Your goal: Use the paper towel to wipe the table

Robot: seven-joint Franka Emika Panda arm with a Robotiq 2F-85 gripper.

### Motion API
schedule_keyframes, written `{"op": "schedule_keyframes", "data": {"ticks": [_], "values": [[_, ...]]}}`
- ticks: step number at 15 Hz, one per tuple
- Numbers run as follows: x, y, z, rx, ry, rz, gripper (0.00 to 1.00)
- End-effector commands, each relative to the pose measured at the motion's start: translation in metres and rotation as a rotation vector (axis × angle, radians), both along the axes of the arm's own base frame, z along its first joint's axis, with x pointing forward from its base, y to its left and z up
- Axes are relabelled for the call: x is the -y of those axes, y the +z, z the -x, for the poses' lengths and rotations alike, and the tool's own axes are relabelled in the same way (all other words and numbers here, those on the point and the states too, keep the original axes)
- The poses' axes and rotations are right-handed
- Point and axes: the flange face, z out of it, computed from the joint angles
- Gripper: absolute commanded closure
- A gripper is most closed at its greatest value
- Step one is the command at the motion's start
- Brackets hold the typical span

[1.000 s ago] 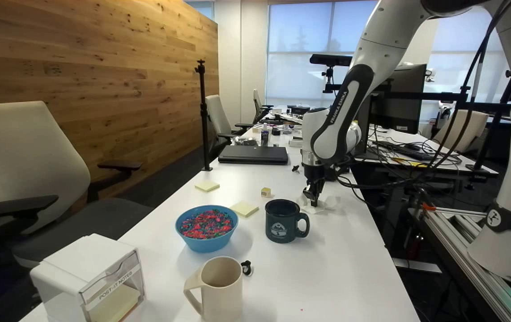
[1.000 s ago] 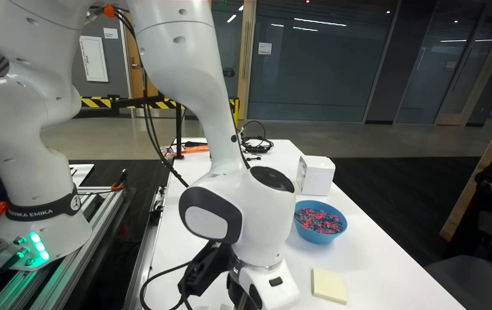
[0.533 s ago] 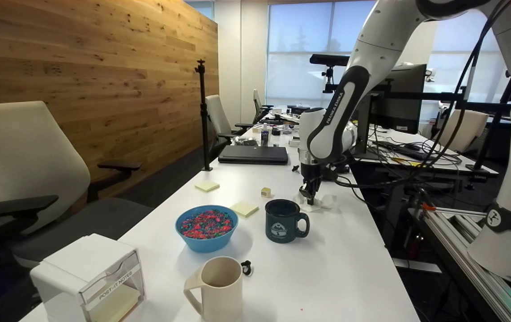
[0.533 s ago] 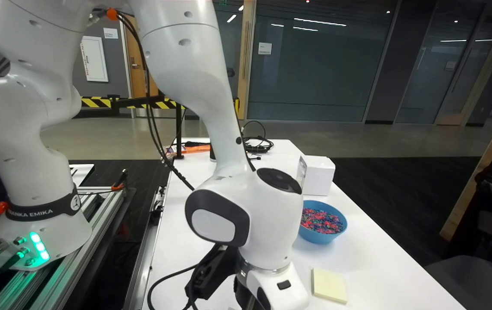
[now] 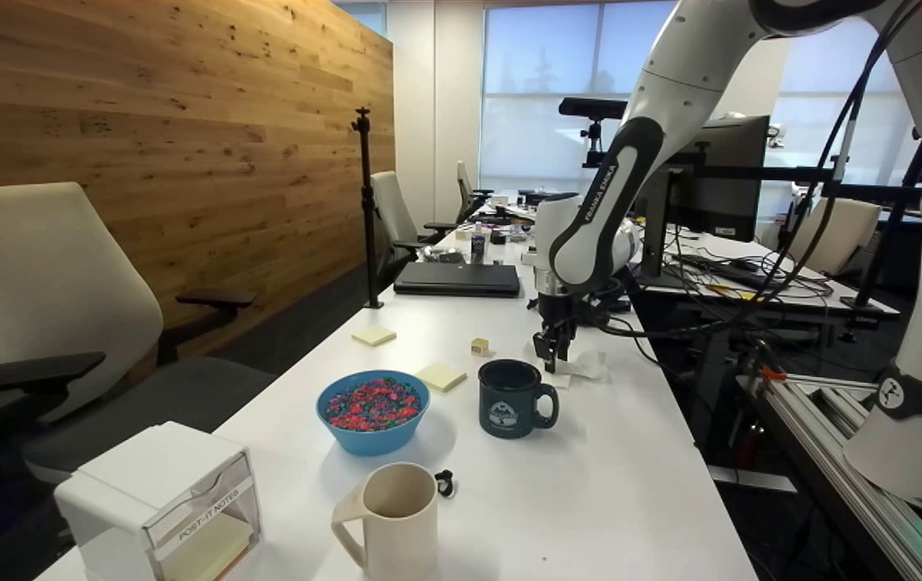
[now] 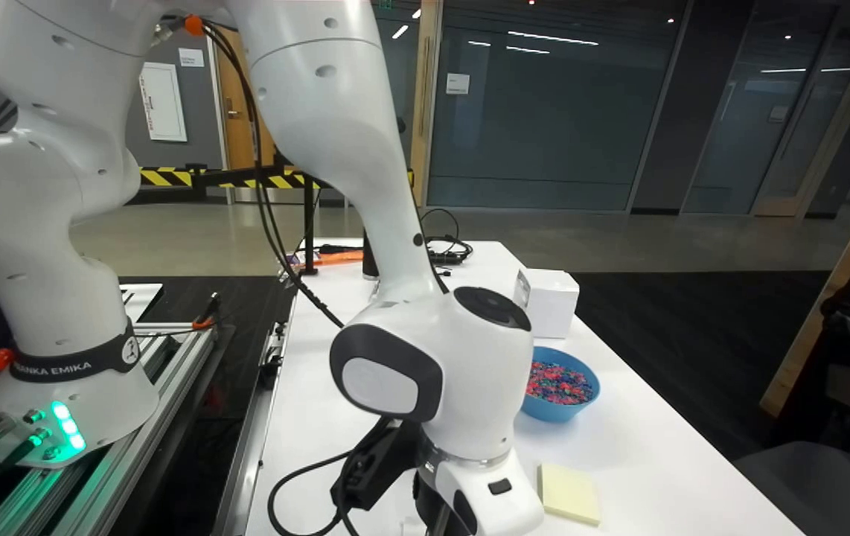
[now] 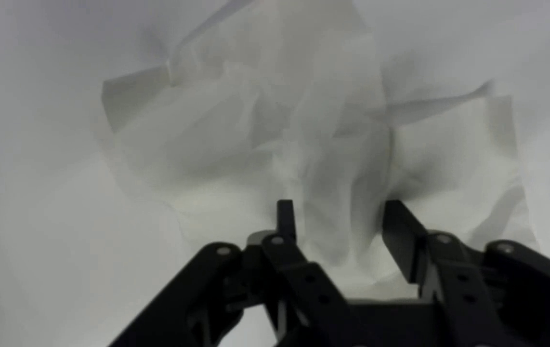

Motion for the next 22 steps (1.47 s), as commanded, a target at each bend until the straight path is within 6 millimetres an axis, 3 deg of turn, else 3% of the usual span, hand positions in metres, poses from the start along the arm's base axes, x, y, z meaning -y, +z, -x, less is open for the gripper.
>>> {"op": "schedule_keyframes", "data": {"ticks": [1,4,8,15,22], "values": [[-0.006,0.011,-0.011,0.004,-0.028,-0.012,0.17],[-0.010,0.021,-0.019,0.020,-0.053,-0.013,0.00],[-0.015,0.047,-0.026,0.046,-0.088,-0.003,0.00],[-0.015,0.108,-0.024,0.074,-0.075,-0.012,0.00],[-0.040,0.144,-0.037,0.057,0.036,-0.064,0.00]]}}
